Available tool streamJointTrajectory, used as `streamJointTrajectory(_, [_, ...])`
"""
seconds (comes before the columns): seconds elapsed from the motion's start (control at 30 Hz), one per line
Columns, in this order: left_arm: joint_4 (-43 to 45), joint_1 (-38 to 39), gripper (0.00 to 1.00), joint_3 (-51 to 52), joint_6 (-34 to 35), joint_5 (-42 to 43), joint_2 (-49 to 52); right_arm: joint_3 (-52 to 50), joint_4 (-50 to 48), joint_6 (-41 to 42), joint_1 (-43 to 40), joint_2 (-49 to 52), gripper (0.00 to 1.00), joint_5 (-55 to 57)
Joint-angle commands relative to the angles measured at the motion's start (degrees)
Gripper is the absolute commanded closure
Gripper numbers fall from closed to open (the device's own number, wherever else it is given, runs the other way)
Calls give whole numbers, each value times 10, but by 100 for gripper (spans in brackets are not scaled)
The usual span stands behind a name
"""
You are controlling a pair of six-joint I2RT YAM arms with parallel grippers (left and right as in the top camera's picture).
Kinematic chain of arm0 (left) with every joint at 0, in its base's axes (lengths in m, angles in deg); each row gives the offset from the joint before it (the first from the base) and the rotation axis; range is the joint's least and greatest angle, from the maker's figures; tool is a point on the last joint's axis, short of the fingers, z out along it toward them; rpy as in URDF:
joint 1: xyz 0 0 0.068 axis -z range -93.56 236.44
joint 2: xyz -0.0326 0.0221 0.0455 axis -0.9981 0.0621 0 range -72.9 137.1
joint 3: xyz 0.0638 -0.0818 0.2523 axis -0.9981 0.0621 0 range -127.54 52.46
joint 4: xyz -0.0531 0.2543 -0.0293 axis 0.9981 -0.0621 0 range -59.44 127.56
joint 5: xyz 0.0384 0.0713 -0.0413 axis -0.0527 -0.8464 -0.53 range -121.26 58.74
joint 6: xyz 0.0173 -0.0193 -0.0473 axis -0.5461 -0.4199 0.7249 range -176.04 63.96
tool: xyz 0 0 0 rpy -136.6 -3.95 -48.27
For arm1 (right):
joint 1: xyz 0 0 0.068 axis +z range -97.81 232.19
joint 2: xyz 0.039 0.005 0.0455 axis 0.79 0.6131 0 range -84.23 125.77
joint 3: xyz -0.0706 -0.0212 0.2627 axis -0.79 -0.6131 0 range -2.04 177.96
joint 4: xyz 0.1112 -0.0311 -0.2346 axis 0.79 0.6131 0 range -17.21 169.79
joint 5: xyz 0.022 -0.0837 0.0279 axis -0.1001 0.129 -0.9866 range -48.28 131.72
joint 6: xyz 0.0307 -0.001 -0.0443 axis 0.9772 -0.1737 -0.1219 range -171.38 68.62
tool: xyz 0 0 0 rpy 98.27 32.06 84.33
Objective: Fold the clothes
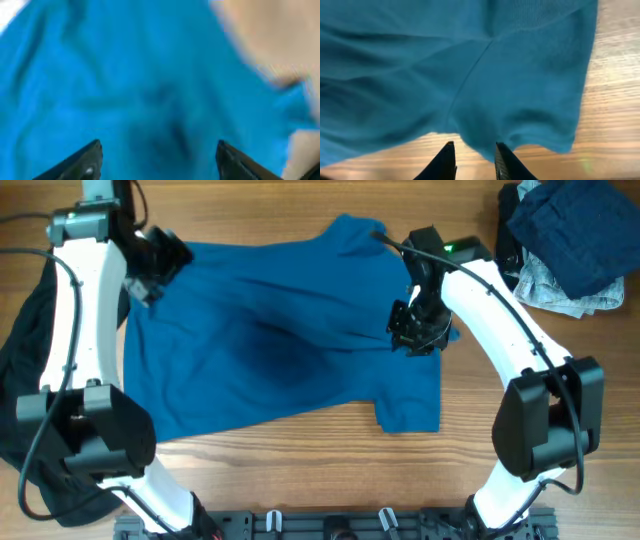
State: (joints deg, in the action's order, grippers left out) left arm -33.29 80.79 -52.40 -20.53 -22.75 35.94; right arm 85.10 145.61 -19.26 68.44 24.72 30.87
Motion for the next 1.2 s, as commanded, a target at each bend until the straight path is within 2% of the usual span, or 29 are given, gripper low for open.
streamJointTrajectory(0.0, [-69, 37, 33, 40, 9, -3, 12, -63, -52, 8, 1, -7, 77, -10])
streamJointTrajectory(0.07, [-72, 52, 36, 80, 9, -6, 12, -97, -85, 5, 1, -7, 83, -12])
streamJointTrajectory(0.1, [-70, 61, 42, 109, 10, -6, 12, -115, -103, -5, 1, -7, 85, -12])
streamJointTrajectory(0.2, [-15, 91, 72, 231, 10, 15, 12, -140, -141, -7, 1, -6, 88, -32])
streamJointTrajectory(0.37, [62, 104, 91, 355, 37, 30, 12, -156, -148, -2, 0, -6, 89, -33])
streamJointTrajectory(0.43, [72, 104, 92, 386, 40, 31, 12, -156, -144, 12, 0, -6, 88, -24])
streamJointTrajectory(0.5, [81, 104, 95, 408, 40, 31, 12, -163, -151, 17, 0, -5, 83, -23])
streamJointTrajectory(0.6, [97, 104, 96, 433, 45, 33, 12, -188, -173, 29, -1, 2, 90, -23])
streamJointTrajectory(0.63, [103, 104, 96, 439, 45, 33, 12, -195, -183, 29, -2, 6, 95, -23])
streamJointTrajectory(0.77, [104, 104, 96, 441, 44, 41, 12, -199, -195, 31, -10, 17, 96, -20])
streamJointTrajectory(1.0, [76, 103, 96, 441, 44, 38, 12, -201, -179, 23, -94, 17, 96, 14])
streamJointTrajectory(1.17, [62, 103, 96, 442, 44, 39, 12, -208, -173, 24, -111, 17, 96, 23])
